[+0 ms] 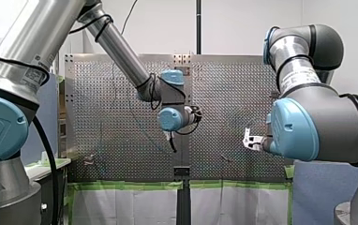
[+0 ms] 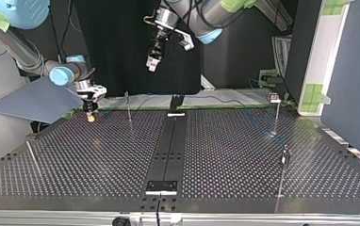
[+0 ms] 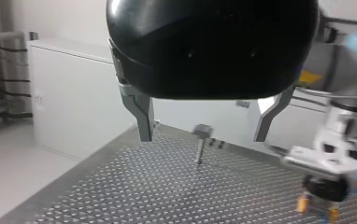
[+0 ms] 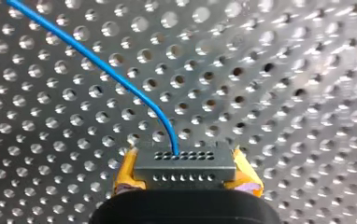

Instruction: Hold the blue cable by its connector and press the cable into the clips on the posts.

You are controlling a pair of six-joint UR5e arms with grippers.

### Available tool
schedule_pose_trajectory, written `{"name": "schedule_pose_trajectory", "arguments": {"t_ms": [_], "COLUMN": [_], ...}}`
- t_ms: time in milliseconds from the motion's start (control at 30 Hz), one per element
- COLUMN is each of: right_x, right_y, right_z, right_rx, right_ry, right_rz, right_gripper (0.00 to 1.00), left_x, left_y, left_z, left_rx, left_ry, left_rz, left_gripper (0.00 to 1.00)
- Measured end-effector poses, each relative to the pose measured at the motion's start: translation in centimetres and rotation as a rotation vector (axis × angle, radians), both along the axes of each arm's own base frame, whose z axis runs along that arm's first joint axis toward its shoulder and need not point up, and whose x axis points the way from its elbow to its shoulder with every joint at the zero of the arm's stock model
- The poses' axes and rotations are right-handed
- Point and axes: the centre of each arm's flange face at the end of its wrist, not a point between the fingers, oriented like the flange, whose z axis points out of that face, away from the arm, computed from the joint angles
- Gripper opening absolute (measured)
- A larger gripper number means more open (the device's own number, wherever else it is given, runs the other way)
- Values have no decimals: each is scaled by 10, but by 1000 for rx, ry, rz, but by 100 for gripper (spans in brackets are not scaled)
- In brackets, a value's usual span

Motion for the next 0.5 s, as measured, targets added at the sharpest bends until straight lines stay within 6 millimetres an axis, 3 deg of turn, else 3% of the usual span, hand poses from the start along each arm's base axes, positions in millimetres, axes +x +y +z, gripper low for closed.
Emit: {"name": "schedule_pose_trajectory", "arguments": {"t_ms": [267,500], "right_x": [0,3], "right_y": [18,21], "right_z": [28,61], "right_rx": [-16,-64], "right_ry": [11,6], "right_rz": [-10,-14], "right_gripper": [2,2], "left_x": [-15,-27], "left_y": [24,46], "left_z": [-26,-43], "left_rx": [61,112], "left_ry": [46,57], "left_rz": [35,71], "left_gripper": [100,100]}}
